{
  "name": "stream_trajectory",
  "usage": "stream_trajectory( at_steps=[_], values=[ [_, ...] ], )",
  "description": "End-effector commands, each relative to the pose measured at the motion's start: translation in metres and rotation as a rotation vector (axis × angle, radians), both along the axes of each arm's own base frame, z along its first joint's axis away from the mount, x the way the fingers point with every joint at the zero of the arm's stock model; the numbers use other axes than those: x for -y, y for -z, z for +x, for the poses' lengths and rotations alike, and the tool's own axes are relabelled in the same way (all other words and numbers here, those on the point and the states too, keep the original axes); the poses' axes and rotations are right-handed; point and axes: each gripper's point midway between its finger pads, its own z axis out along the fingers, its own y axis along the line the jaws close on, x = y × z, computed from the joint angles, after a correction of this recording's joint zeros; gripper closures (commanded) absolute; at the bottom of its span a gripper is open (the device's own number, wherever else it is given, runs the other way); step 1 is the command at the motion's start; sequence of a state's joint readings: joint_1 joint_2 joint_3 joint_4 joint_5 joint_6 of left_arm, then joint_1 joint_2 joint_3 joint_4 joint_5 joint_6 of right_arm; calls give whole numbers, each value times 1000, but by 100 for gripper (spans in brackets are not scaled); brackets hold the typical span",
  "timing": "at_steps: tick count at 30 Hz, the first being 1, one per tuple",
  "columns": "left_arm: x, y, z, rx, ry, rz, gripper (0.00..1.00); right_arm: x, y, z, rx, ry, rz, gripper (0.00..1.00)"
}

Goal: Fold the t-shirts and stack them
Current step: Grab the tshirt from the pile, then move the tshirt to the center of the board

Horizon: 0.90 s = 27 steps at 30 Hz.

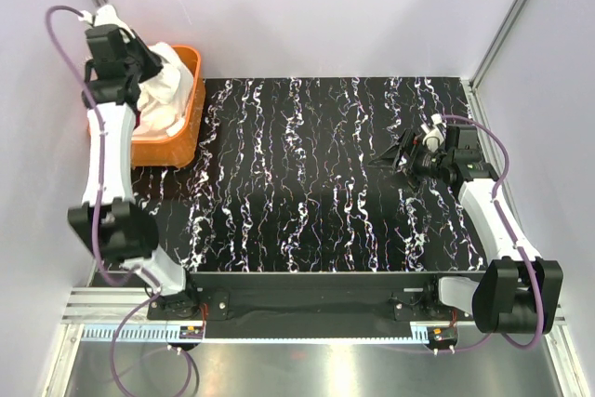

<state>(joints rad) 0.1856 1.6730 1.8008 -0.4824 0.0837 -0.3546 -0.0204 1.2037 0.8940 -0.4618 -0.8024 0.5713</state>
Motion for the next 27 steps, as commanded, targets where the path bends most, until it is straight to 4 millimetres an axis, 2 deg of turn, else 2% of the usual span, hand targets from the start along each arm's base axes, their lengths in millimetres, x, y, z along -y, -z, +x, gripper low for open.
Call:
stream_trajectory(
  at_steps=[1, 2, 3, 6, 7, 9, 10, 12, 13, 15, 16, 17, 18, 19, 20, 21, 22, 23, 24, 25, 26, 27],
  values=[
    [26, -130, -36, 321, 70, -10, 100, -1, -22, 6, 81, -11, -24, 4],
    [32, -148, -44, 360, 93, -6, 100, 1, -21, 8, 83, 0, -41, 4],
    [39, -188, -63, 449, 117, 10, 100, 2, -21, 10, 85, 3, -47, 4],
    [56, -241, -98, 558, 183, 21, 100, 4, -25, 18, 94, 16, -59, 4],
    [69, -272, -122, 629, 235, 29, 100, 5, -30, 21, 104, 17, -62, 4],
    [82, -296, -148, 692, 289, 31, 100, 8, -29, 27, 100, 31, -85, 4],
    [95, -311, -171, 734, 347, 28, 100, 9, -36, 30, 111, 35, -95, 4],
    [108, -314, -188, 744, 408, 15, 100, 15, -39, 37, 132, 57, -145, 4],
    [117, -310, -195, 728, 449, -4, 100, 18, -49, 40, 151, 69, -165, 4],
    [141, -277, -201, 652, 537, -65, 100, 14, -52, 43, 171, 57, -229, 4],
    [153, -262, -202, 627, 579, -79, 100, 8, -63, 42, 184, 40, -245, 4],
    [184, -215, -202, 523, 661, -125, 96, 8, -63, 45, 194, 41, -279, 4],
    [187, -188, -194, 460, 612, -123, 82, 4, -65, 45, 203, 32, -297, 4],
    [201, -156, -191, 399, 626, -114, 71, -11, -73, 40, 222, -11, -315, 4],
    [232, -102, -200, 288, 709, -132, 62, -13, -68, 44, 221, -13, -364, 4],
    [246, -72, -202, 232, 739, -133, 52, -20, -69, 42, 224, -34, -379, 5],
    [252, -47, -203, 177, 721, -127, 28, -26, -74, 39, 228, -55, -392, 4],
    [268, -1, -215, 73, 765, -126, 22, -38, -69, 37, 230, -94, -421, 5],
    [271, 16, -222, 38, 772, -132, 15, -40, -66, 32, 216, -109, -440, 5],
    [272, 28, -229, 15, 777, -149, 2, -42, -66, 31, 227, -123, -463, 5],
    [271, 42, -235, -6, 779, -148, 1, -44, -65, 27, 231, -130, -480, 5],
    [261, 52, -248, -3, 770, -128, 1, -43, -64, 24, 229, -138, -487, 5]
  ],
)
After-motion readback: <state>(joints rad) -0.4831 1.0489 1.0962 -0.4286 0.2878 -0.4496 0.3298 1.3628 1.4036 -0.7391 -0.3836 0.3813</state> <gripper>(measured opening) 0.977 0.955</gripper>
